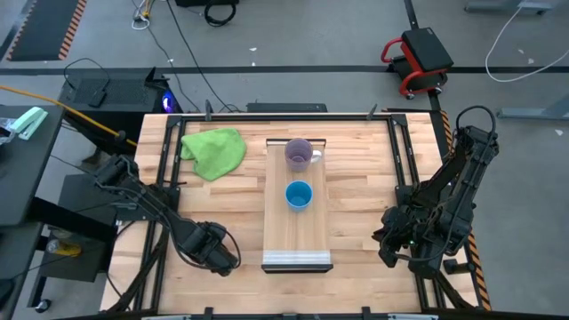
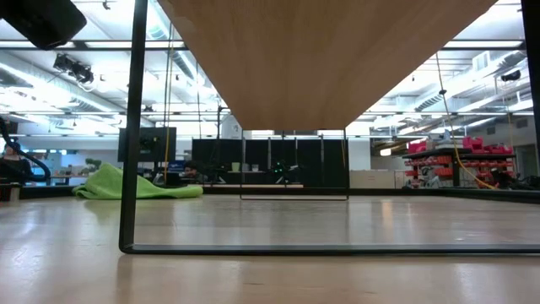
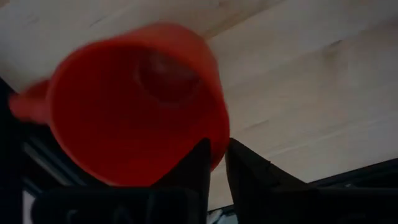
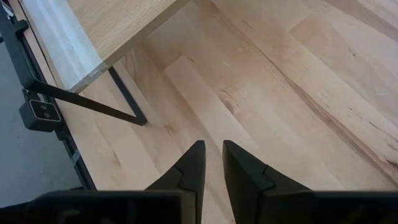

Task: Stack small to large cups/mugs on shelf
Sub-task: Put the orange mug on the shelf

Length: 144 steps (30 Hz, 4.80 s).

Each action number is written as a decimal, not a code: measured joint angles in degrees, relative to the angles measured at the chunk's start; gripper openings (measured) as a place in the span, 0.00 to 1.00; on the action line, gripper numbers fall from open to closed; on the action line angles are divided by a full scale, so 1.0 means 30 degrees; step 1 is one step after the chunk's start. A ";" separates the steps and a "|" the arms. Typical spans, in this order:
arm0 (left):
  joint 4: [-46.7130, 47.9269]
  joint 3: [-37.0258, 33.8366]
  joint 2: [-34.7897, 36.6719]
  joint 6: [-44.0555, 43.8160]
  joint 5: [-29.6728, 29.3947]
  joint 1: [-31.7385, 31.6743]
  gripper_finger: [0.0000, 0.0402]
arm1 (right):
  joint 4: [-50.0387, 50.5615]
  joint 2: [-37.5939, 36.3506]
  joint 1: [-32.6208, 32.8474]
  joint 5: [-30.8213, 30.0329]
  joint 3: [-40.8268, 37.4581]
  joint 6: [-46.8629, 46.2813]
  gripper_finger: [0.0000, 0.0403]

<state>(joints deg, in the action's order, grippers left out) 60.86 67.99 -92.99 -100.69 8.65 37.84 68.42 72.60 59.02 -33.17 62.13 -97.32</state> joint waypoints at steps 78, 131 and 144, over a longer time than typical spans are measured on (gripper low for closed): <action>0.6059 0.5253 -0.0011 1.4533 -0.5842 -0.0043 0.34 | 0.0015 0.0007 -0.0175 -0.0015 -0.0001 -0.0051 0.15; -0.1633 0.3106 -0.1006 -1.6897 -1.2406 0.0741 0.06 | 0.0091 0.0007 0.0183 0.1290 0.0000 0.3816 0.15; 0.2451 0.4025 -0.1355 -1.8344 -0.6690 -0.0103 0.05 | 0.0105 0.0007 0.0383 0.1211 0.0000 0.4153 0.15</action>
<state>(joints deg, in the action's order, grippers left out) 68.22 80.06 -97.06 -155.72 -11.42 37.53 68.74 72.62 60.17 -29.54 62.13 -84.86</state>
